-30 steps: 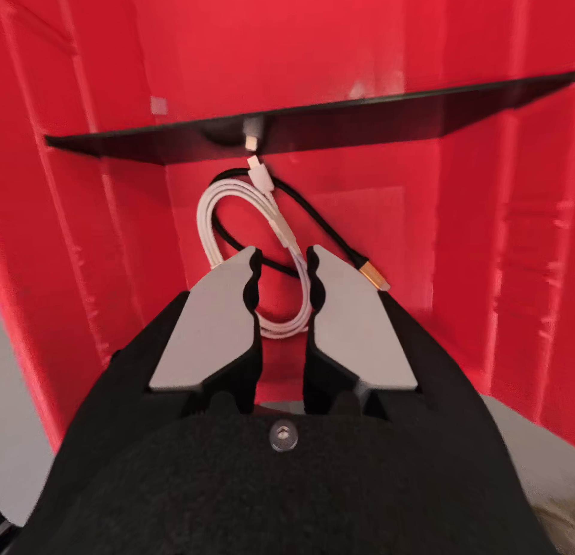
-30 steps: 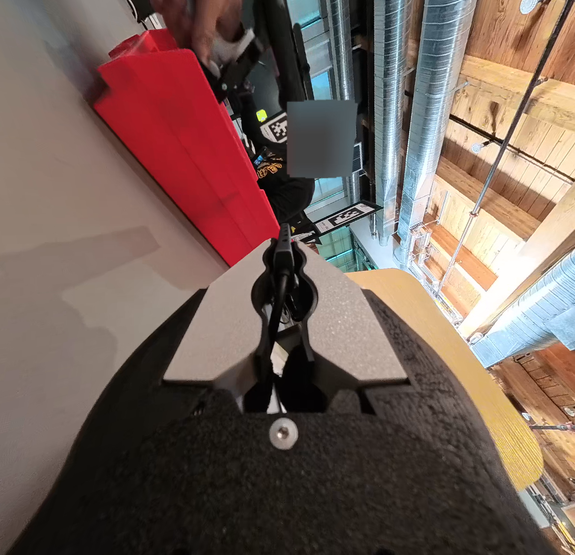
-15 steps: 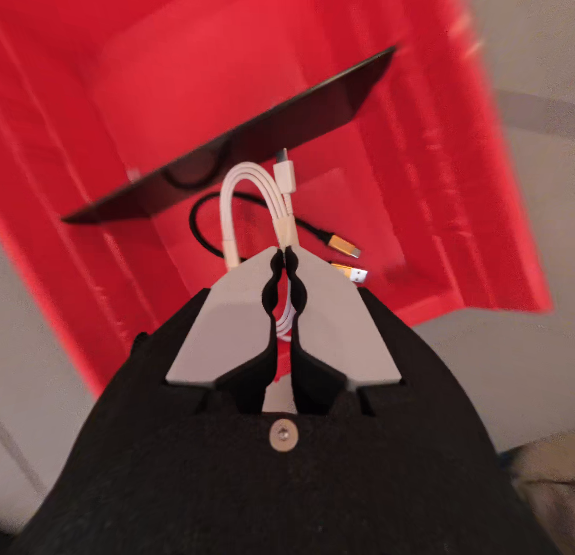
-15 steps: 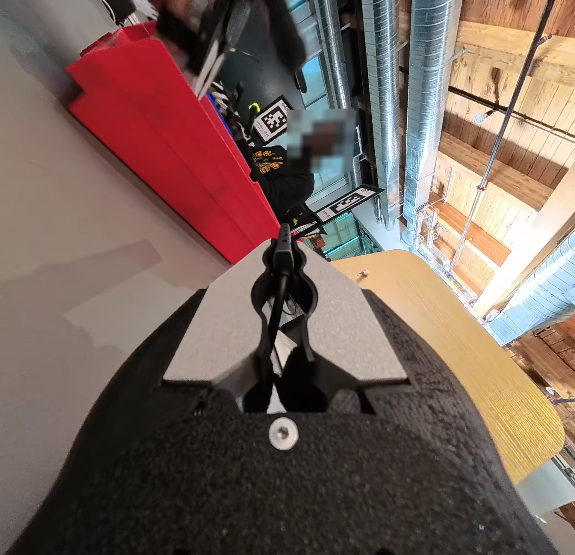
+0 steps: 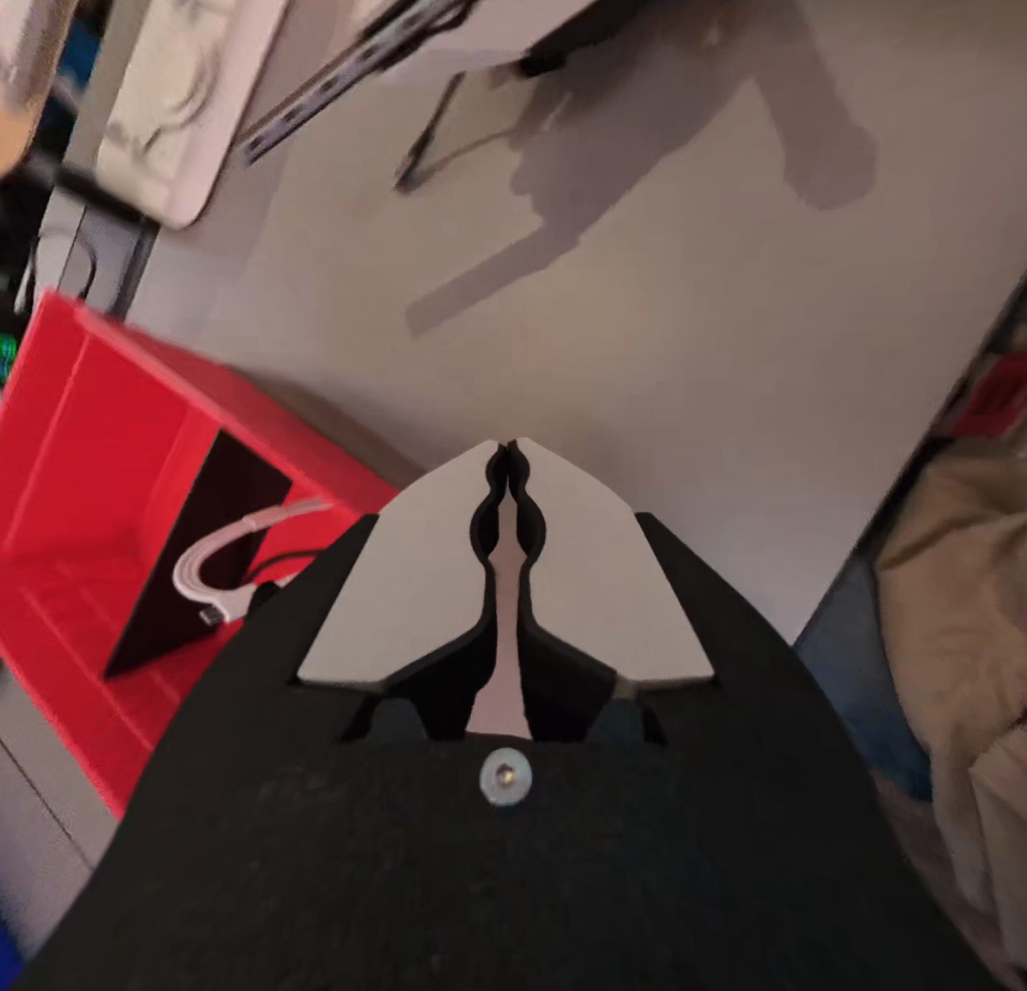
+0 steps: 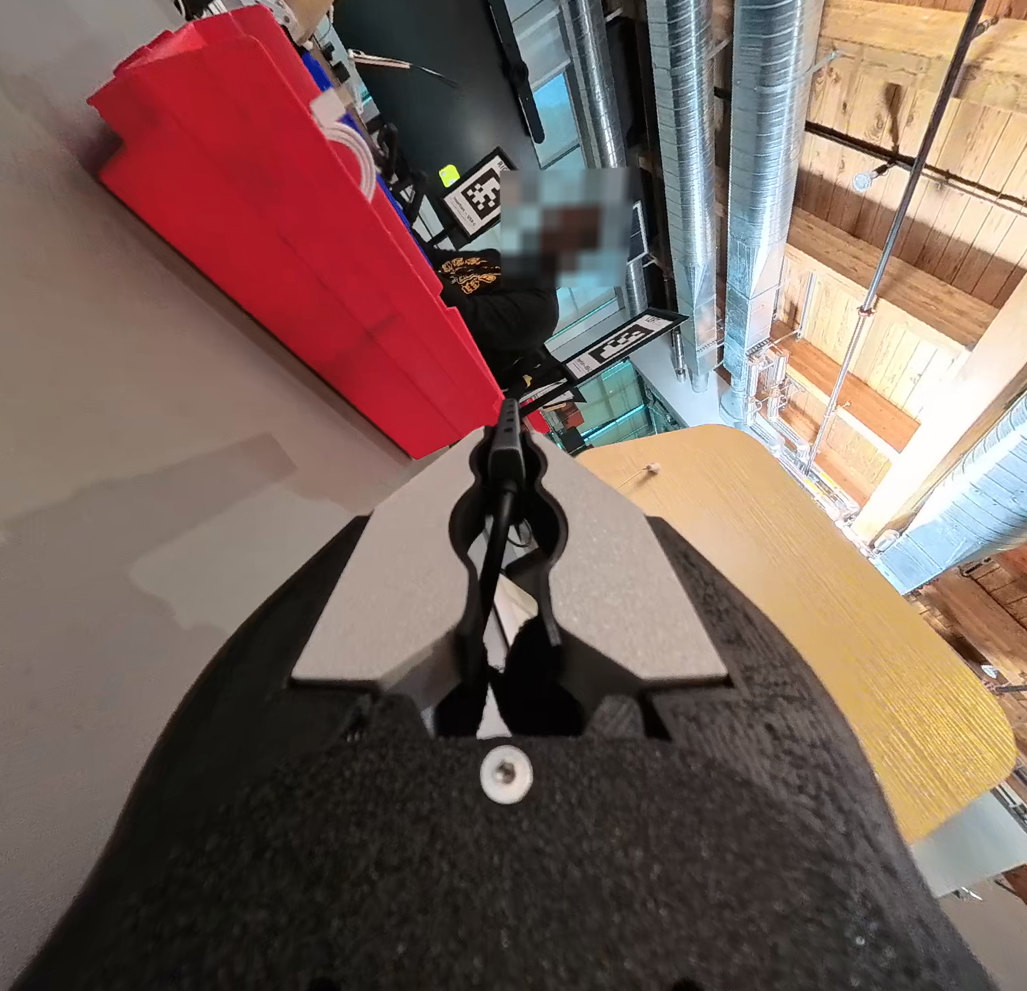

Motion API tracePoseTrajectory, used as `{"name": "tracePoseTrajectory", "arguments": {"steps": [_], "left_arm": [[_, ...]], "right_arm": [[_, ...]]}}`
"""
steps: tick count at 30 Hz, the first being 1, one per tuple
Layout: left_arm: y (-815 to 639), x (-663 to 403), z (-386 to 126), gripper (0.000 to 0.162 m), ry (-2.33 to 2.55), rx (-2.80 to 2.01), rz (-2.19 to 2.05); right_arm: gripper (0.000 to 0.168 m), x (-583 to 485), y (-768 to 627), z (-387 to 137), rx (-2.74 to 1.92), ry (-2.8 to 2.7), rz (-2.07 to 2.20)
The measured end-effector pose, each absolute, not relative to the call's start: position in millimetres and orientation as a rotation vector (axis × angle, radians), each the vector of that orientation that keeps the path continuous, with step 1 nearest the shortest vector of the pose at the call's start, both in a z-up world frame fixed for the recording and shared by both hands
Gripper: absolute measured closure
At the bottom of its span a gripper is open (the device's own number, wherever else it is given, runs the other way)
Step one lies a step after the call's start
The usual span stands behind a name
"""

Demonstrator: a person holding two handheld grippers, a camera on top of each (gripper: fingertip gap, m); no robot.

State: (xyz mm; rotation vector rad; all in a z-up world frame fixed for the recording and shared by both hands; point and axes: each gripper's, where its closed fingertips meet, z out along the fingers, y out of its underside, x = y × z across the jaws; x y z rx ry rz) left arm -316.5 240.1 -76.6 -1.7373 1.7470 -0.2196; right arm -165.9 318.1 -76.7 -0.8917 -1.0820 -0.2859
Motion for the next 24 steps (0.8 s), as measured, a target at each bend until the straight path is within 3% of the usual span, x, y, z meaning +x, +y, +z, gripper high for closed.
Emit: {"name": "tracePoseTrajectory", "arguments": {"steps": [7, 9, 17, 22, 24], "left_arm": [[359, -417, -84, 0.118, 1.284, -2.149, -0.032], [374, -419, -91, 0.125, 1.389, -2.105, -0.029], [397, -397, -152, 0.127, 1.795, -2.165, -0.165], [409, -408, -186, 0.127, 1.961, -2.133, 0.065], [415, -409, -189, 0.146, 1.954, -2.109, 0.128]], "right_arm": [[0.160, -176, 316, -89, -0.880, -1.158, -0.308], [0.160, -177, 316, -90, -0.886, -1.164, -0.300], [0.160, -171, 320, -88, -0.919, -1.134, -0.266], [0.160, -174, 320, -93, -0.922, -1.159, -0.268], [0.160, -175, 320, -94, -0.922, -1.164, -0.269]]}}
